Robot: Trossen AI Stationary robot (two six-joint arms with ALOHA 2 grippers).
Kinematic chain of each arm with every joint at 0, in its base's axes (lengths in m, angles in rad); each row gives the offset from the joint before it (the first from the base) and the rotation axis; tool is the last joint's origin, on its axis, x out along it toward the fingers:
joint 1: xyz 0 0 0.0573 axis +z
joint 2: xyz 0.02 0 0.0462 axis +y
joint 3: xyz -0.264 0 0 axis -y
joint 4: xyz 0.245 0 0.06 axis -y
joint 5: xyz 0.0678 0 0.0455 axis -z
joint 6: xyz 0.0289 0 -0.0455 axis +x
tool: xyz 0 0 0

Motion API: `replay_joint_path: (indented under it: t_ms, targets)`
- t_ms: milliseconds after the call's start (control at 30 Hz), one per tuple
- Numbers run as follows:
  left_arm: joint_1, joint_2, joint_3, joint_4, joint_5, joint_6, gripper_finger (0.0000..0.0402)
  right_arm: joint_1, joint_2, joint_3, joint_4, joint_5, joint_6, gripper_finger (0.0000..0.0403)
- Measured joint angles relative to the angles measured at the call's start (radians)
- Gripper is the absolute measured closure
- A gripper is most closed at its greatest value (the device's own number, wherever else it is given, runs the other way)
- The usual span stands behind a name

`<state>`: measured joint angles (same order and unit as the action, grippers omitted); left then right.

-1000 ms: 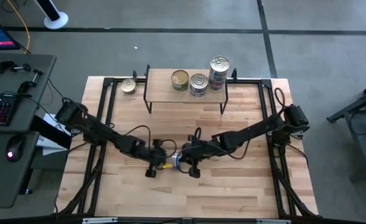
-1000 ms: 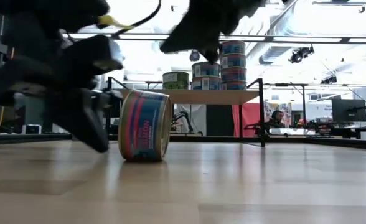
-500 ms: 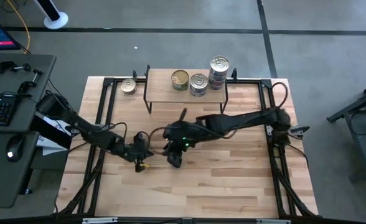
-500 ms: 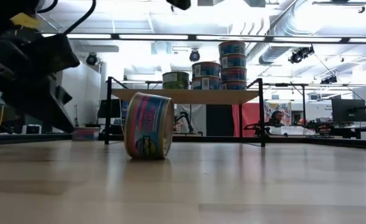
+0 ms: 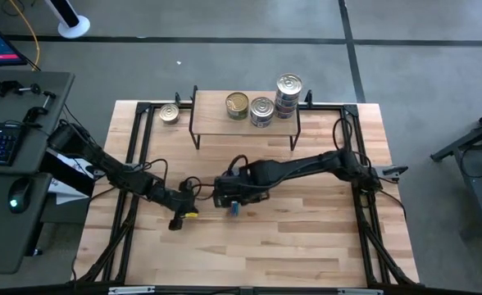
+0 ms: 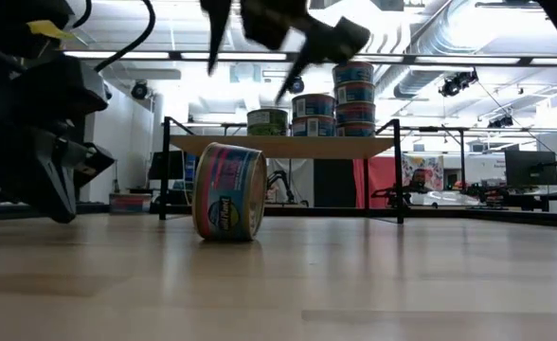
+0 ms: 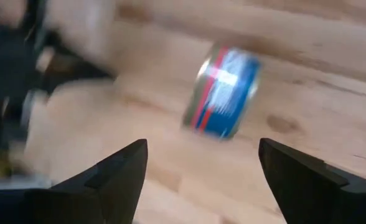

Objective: Stack canned seafood by type on shelf
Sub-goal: Stack the blue tuna can on top of the other stacked blue tuna cans on the shelf

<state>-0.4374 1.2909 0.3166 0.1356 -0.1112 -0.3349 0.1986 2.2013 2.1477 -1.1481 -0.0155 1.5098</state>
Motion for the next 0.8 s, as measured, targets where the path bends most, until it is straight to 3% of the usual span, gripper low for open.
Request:
replay_joint_path:
  t_ms: [233, 800]
  targets:
    - [0.0, 0.0, 0.0, 0.007, 0.029, 0.031, 0.0401, 0.006, 0.0, -0.143, 0.135, 0.081, 0.257, 0.0104]
    - [0.0, 0.0, 0.0, -0.002, 0.021, 0.023, 0.0401, 0.005, 0.04, -0.2, 0.198, 0.082, 0.212, 0.0104]
